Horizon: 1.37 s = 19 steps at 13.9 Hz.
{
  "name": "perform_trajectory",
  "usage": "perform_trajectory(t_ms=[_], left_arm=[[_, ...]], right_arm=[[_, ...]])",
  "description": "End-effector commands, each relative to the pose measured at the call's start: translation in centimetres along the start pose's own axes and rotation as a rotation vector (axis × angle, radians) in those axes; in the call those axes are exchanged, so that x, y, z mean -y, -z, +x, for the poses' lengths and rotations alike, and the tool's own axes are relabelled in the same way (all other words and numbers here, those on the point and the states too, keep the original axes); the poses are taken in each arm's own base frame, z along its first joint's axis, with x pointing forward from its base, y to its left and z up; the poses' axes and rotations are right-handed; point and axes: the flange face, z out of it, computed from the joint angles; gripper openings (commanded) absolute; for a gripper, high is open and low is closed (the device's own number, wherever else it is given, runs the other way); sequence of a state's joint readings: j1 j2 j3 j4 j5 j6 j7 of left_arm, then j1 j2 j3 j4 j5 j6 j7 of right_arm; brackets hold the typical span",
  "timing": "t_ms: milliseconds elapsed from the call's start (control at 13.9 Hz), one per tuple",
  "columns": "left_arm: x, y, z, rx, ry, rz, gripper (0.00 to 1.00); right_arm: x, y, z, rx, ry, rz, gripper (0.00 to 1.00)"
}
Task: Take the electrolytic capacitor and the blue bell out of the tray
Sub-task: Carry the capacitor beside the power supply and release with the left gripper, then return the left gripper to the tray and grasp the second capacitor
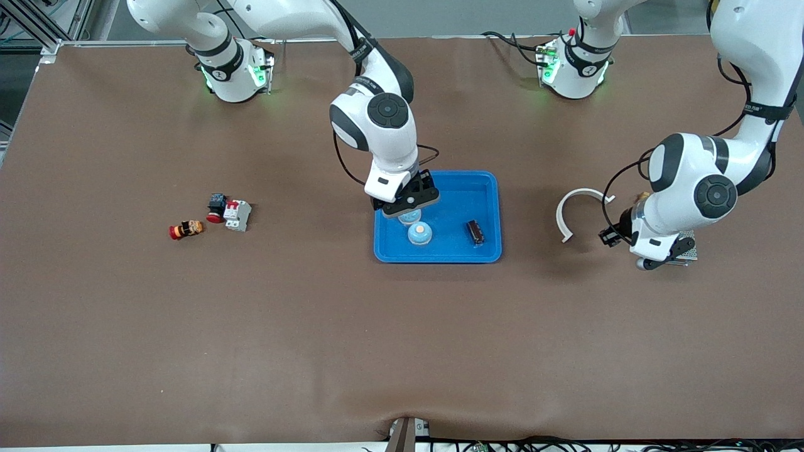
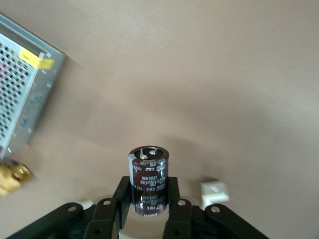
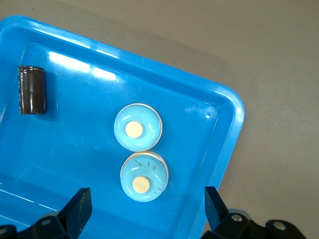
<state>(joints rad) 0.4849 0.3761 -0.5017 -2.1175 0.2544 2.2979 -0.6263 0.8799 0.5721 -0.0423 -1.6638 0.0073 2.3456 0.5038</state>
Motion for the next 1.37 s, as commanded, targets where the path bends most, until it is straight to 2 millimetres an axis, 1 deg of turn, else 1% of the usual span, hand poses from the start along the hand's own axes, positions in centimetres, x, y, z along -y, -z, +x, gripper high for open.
perform_trajectory(t_ms=[0, 72, 144, 432, 504, 576, 647, 791, 935, 1151, 1223, 1295], left_arm=[[3.7, -2.9, 1.2, -0.043, -0.027, 0.03, 0.0], [4.7, -3.7, 1.5, -0.042, -0.03, 0.04, 0.0], [4.9, -4.2, 1.4, -0.032, -0.032, 0.044, 0.0], [4.9, -5.7, 0.7, -0.003, -0.044, 0.046, 0.0], [4.8, -6.1, 0.7, 0.004, -0.047, 0.044, 0.18], [4.7, -6.0, 0.9, 0.002, -0.048, 0.044, 0.52], [4.7, -5.9, 1.0, 0.0, -0.047, 0.043, 0.99], [4.3, -5.0, 1.6, -0.015, -0.042, 0.043, 1.0], [3.6, -4.0, 1.5, -0.034, -0.047, 0.041, 1.0], [1.0, -1.7, 1.0, -0.055, -0.086, 0.037, 1.0], [-0.4, -0.8, 1.1, -0.06, -0.098, 0.027, 1.0], [-1.9, -0.2, 0.8, -0.064, -0.109, 0.024, 1.0]], right_arm=[[0.8, -0.8, -0.9, -0.025, 0.012, -0.007, 1.0], [1.3, -1.6, -1.3, -0.022, 0.011, -0.01, 1.0], [1.7, -2.1, -1.4, -0.029, 0.017, -0.006, 1.0], [1.6, -4.1, -1.5, -0.038, 0.025, -0.013, 1.0], [1.3, -4.4, -1.4, -0.038, 0.028, -0.019, 1.0], [0.9, -4.9, -1.3, -0.039, 0.033, -0.033, 1.0], [0.7, -5.1, -1.2, -0.042, 0.042, -0.042, 1.0], [0.4, -5.6, -1.1, -0.042, 0.048, -0.054, 1.0], [-0.1, -5.9, -0.8, -0.046, 0.053, -0.068, 1.0], [0.0, -6.2, -0.8, -0.055, 0.057, -0.066, 1.0], [0.0, -6.5, -0.8, -0.053, 0.058, -0.068, 1.0], [0.0, -6.7, -0.9, -0.051, 0.061, -0.07, 1.0]])
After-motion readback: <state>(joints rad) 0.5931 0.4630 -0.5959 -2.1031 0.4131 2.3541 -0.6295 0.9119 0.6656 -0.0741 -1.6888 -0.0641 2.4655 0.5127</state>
